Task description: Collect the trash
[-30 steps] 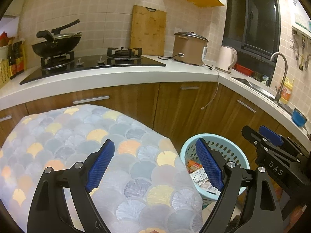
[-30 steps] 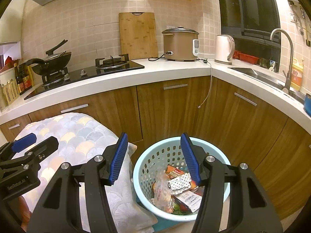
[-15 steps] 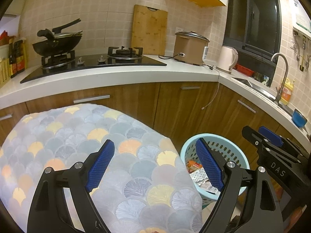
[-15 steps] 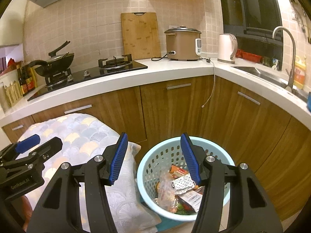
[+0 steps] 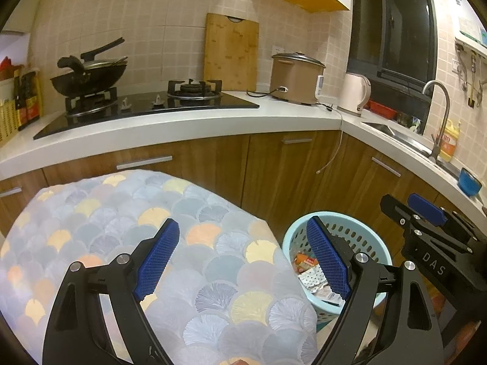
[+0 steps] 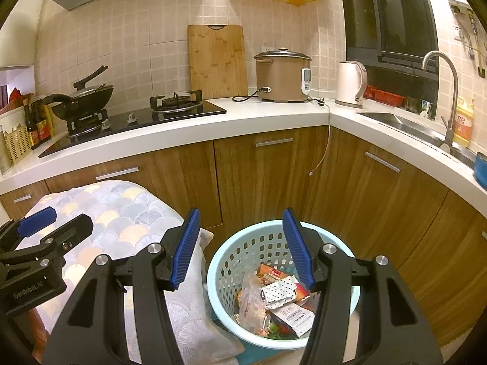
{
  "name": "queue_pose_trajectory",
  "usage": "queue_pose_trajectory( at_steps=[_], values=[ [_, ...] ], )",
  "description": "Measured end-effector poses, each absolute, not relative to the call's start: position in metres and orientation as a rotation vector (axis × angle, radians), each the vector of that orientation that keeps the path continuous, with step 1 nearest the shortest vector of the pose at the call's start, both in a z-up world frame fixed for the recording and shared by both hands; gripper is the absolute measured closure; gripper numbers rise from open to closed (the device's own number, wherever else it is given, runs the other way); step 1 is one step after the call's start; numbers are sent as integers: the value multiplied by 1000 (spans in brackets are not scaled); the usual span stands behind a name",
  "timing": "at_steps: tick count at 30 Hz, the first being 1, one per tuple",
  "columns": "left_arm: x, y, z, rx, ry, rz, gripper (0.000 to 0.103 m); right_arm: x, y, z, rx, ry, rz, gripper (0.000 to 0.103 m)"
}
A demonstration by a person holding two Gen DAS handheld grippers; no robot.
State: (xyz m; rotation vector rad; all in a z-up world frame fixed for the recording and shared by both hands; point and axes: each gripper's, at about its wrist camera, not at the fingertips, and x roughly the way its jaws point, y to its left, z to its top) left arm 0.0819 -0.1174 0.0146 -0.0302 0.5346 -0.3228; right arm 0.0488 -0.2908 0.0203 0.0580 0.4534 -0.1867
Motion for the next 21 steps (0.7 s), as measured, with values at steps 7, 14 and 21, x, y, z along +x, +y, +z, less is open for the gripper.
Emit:
queue_pose_trajectory(
  at_steps=[7,14,21],
  values=[
    [83,-118,16,-22,532,-321,20,50,-292,21,60,455,-181,50],
    [84,-118,15,-24,539,-318,20,52,-295,21,68,458,-183,50],
    [89,-118,12,-32,552,-312,20,54,-299,17,79,466,-185,50]
  ],
)
